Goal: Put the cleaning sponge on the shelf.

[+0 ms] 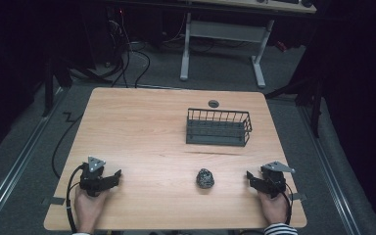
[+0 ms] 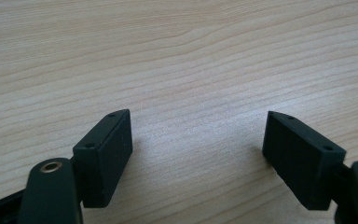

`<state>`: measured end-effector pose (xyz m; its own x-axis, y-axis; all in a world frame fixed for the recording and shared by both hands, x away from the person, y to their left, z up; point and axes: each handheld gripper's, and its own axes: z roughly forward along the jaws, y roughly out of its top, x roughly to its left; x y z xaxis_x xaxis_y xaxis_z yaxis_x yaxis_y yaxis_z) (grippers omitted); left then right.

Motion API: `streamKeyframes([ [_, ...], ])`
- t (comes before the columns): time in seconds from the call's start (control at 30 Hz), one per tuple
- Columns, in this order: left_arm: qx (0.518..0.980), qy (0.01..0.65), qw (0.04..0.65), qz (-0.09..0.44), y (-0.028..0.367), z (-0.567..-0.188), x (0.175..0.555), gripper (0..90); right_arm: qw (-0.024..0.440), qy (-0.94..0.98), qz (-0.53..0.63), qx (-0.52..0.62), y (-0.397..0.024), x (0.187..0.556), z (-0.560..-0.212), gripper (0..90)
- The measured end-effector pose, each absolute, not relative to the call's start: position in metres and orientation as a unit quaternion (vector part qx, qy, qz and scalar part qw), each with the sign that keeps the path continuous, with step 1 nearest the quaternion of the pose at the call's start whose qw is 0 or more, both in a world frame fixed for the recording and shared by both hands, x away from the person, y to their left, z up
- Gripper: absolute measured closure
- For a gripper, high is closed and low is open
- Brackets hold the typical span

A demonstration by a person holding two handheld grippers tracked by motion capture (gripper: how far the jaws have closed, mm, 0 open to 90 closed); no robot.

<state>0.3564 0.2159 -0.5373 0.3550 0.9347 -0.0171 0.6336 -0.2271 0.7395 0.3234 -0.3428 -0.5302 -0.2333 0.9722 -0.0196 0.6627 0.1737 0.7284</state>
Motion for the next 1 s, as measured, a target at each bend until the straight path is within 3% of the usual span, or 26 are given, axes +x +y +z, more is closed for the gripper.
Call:
streamKeyframes([
  [1.0,0.751,0.522,0.337,0.223,0.2159,-0.5373,0.3565,24.9,0.236,0.727,0.318,0.561,-0.3446,0.3227,-0.5285,35.7],
])
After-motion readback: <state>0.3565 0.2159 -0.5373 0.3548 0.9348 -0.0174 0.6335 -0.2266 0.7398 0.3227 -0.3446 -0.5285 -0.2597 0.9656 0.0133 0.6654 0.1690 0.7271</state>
